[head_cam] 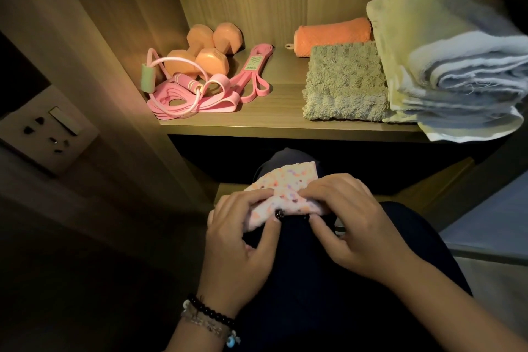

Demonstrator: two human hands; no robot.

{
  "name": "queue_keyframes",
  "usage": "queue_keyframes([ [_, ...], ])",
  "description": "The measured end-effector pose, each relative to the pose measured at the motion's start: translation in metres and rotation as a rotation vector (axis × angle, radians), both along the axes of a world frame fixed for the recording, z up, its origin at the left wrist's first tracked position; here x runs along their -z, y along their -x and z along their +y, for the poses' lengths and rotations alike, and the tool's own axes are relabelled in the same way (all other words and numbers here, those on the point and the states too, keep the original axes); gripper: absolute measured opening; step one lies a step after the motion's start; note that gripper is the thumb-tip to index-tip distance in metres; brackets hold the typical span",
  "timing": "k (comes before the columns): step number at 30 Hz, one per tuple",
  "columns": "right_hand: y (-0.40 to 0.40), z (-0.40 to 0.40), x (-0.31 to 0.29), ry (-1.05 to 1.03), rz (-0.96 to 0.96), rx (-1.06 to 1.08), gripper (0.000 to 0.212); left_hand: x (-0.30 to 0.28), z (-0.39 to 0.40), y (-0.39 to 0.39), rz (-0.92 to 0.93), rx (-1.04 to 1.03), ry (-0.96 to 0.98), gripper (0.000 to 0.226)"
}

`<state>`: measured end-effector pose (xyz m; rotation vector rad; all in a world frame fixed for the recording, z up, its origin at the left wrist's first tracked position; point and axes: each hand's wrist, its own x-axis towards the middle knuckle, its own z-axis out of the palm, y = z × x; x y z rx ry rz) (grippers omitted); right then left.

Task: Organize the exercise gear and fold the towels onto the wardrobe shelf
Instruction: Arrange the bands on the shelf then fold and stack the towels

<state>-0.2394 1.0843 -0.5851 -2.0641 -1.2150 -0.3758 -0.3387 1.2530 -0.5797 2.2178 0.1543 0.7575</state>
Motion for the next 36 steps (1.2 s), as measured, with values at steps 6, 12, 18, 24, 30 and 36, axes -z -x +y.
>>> queue_keyframes([
  [6, 0.003, 0.006, -0.001, -0.133, 0.235, 0.013, 0.018, -0.005, -0.002, 0.000, 0.109, -0.165, 0.279, 0.031],
  [12, 0.002, 0.028, -0.011, -0.238, 0.640, 0.327, 0.016, -0.001, 0.005, -0.009, 0.271, -0.265, 0.352, 0.048],
  [18, 0.000, 0.044, -0.020, -0.261, 0.355, 0.450, 0.034, 0.003, 0.010, -0.009, 0.169, -0.282, 0.359, 0.019],
  [24, 0.003, 0.050, -0.012, -0.028, 0.002, 0.397, 0.016, 0.005, 0.015, -0.007, 0.071, -0.185, -0.051, 0.027],
  [30, -0.002, 0.041, -0.005, 0.196, 0.304, 0.571, 0.056, -0.003, 0.027, -0.016, 0.206, -0.121, 0.078, 0.020],
  [36, 0.002, 0.038, 0.007, 0.035, 0.240, 0.419, 0.030, -0.004, 0.029, -0.031, 0.255, -0.030, 0.040, 0.019],
])
